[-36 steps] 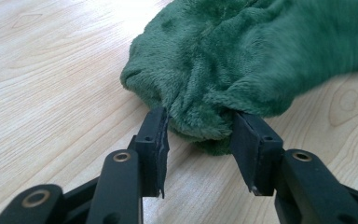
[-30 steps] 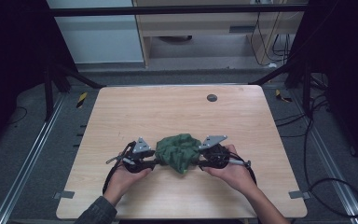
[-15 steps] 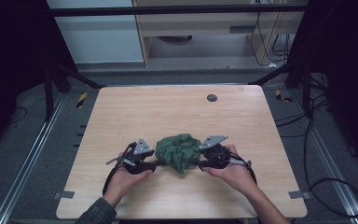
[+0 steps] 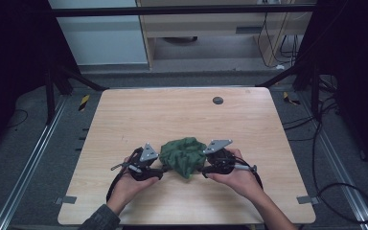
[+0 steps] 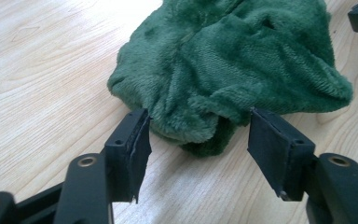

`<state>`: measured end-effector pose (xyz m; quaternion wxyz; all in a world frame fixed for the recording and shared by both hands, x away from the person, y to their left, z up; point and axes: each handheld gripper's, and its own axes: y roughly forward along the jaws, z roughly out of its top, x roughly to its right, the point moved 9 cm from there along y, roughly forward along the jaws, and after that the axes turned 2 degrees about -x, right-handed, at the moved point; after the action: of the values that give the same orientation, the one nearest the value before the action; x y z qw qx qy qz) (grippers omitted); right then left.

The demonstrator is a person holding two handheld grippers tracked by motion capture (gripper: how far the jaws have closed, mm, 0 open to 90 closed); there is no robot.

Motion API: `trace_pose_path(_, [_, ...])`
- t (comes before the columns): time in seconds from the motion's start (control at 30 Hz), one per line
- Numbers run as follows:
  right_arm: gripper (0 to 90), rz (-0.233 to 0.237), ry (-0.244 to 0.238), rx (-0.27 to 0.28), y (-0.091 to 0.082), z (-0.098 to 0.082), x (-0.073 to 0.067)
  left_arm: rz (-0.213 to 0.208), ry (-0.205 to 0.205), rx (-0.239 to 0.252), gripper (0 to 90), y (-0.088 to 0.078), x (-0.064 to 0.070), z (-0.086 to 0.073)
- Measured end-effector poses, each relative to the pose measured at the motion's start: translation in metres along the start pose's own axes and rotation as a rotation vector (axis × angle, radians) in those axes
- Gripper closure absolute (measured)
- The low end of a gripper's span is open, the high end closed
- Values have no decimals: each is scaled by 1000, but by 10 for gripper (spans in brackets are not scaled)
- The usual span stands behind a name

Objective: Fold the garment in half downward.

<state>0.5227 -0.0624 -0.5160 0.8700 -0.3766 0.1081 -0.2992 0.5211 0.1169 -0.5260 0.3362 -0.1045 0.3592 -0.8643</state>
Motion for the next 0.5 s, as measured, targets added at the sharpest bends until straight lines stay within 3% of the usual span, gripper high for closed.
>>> trace_pose_path(0.27, [304, 6, -6, -3, 1, 0, -2, -5, 4, -6, 329, 1, 3, 0])
trace_pose_path(0.5, [157, 20, -6, -29, 4, -3, -6, -13, -12, -43, 173, 3, 5, -5])
